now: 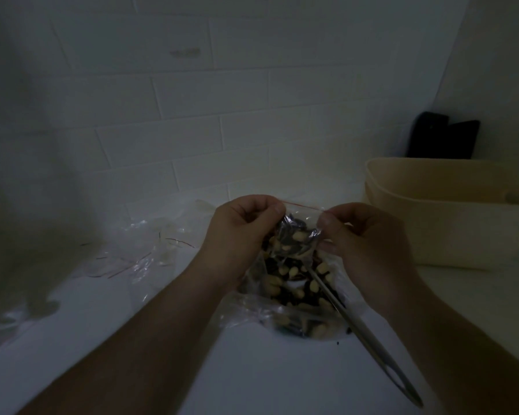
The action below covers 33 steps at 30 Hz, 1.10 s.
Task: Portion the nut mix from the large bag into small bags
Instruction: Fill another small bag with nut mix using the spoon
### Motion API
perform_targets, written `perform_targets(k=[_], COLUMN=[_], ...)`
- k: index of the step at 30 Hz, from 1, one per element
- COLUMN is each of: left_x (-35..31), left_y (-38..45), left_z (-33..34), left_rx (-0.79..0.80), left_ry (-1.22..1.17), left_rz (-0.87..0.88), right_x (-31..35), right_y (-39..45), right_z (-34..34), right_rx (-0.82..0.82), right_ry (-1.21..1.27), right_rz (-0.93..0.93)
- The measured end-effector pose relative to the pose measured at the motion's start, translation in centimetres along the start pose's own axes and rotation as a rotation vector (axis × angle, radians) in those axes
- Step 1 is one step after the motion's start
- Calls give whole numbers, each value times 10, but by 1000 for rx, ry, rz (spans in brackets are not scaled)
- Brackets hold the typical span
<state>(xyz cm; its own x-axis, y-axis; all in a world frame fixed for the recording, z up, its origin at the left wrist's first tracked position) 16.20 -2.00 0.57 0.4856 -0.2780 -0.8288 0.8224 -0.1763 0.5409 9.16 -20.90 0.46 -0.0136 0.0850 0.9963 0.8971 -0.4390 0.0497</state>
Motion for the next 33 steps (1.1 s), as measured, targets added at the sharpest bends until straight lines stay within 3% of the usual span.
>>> perform_targets(k=[20,33], left_x=[10,-2], left_y=[-7,-4], left_z=[9,7], left_rx=[11,78], left_ry=[-84,189], left_rz=[-110,24], right_x=[6,4], right_y=[-6,-8], right_z=[5,8], right_rx=[22,28], right_ry=[-88,-112], right_rz=[-37,-14])
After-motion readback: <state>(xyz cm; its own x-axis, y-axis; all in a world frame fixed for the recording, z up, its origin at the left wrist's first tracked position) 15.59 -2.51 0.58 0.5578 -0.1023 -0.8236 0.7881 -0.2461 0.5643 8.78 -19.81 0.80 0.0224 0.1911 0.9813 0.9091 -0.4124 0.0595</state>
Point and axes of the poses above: each hand's wrist, its own y-axis towards the middle knuckle, its own z-axis out of the palm, x = y × z, the point moved 10 cm from there along y, towards the middle knuckle, and after that the axes turned 15 degrees about z, right-handed, at the moved point
